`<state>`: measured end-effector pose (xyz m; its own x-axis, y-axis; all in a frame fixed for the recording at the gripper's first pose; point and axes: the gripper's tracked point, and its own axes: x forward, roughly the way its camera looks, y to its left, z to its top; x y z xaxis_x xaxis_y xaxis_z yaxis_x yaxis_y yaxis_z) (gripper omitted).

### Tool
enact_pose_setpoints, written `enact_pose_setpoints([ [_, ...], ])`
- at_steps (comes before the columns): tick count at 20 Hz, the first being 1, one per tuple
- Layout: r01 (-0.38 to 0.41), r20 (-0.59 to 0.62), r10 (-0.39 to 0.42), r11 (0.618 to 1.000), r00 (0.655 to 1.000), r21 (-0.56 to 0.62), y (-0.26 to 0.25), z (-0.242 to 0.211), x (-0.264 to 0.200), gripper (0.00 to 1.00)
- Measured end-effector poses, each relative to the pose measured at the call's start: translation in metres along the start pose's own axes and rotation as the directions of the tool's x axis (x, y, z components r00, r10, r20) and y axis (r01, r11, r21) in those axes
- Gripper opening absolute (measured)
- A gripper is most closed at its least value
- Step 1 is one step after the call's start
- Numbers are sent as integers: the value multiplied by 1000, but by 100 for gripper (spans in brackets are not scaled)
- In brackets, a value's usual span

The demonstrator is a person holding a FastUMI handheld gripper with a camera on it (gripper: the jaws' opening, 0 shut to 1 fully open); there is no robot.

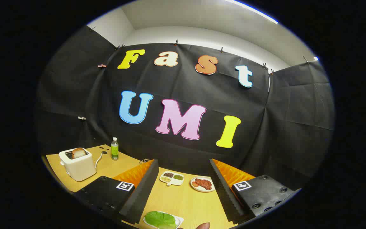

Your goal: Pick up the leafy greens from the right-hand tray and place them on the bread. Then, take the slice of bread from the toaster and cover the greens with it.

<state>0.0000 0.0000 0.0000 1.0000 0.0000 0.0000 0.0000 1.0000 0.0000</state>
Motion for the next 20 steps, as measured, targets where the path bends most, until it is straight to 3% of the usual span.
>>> enact_pose_setpoints([
  [14, -6, 20, 6, 1000, 1000, -17, -9, 1, -8, 97],
  [20, -69, -40, 69, 997, 997, 16, 5, -23, 2, 97],
])
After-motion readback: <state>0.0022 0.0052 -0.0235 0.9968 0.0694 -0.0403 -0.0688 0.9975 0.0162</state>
